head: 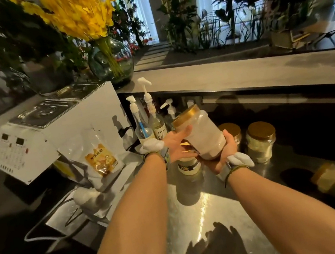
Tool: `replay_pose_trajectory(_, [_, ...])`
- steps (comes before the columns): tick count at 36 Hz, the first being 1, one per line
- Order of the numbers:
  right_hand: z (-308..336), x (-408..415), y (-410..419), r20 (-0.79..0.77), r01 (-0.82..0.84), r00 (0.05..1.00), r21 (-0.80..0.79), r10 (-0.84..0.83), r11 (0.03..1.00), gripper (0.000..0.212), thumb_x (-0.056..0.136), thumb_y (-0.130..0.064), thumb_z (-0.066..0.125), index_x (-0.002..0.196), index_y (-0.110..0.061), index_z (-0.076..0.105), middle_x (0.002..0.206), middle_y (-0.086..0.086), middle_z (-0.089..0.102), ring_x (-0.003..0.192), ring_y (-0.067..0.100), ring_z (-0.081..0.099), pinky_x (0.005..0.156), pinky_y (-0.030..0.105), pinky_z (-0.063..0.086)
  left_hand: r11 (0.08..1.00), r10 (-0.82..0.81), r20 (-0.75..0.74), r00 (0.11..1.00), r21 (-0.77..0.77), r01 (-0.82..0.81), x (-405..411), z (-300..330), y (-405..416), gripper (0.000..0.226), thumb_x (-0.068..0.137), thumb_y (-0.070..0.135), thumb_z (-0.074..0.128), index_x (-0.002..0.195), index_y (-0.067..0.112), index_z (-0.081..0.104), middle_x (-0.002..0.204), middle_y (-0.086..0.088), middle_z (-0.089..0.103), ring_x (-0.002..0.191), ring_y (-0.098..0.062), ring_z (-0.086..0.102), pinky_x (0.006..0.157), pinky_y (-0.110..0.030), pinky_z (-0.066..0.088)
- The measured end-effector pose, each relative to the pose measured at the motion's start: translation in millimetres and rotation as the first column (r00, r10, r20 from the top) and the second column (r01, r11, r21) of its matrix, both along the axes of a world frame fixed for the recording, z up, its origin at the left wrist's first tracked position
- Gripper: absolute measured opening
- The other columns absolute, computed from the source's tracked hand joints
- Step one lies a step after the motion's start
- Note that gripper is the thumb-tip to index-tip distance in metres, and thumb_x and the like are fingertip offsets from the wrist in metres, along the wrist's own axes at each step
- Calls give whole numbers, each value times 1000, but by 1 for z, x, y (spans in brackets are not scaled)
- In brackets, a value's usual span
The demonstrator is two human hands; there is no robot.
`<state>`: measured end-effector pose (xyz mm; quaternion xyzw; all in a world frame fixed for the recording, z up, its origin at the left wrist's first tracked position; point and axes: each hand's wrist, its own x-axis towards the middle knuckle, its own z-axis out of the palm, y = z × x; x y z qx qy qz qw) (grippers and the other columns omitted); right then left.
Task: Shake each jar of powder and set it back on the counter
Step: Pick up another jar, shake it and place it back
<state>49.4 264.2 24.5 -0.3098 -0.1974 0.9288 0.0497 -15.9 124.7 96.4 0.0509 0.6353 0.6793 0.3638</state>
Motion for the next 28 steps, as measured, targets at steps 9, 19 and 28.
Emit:
replay_pose_trajectory(9, [35, 1, 15, -3, -50, 999, 211, 52, 976, 40, 97, -57, 49, 109, -23, 66, 112, 14, 69, 106, 36, 64, 100, 56, 53, 976, -11, -238, 971, -214, -42, -44, 58, -16, 84, 85, 64, 57, 152, 24, 27, 157, -10, 32, 140, -35, 35, 112, -52, 34])
replay_pose_trajectory(19, [45, -1, 20, -3, -125, 991, 274, 131, 953, 45, 93, -60, 53, 116, -24, 68, 120, 18, 71, 112, 40, 65, 100, 58, 52, 872, -292, -428, 855, -487, 54, -40, 77, -1, 65, 86, 54, 63, 142, 27, 44, 133, -9, 53, 118, -31, 54, 97, -46, 52])
replay_pose_trajectory(28, [54, 10, 15, 7, -108, 994, 274, 110, 956, 40, 100, -55, 45, 102, -21, 66, 104, 16, 70, 96, 34, 66, 101, 52, 53, 875, -270, -398, 877, -482, 51, -45, 72, -2, 75, 85, 37, 72, 148, 33, 32, 146, -8, 42, 128, -35, 47, 97, -50, 52])
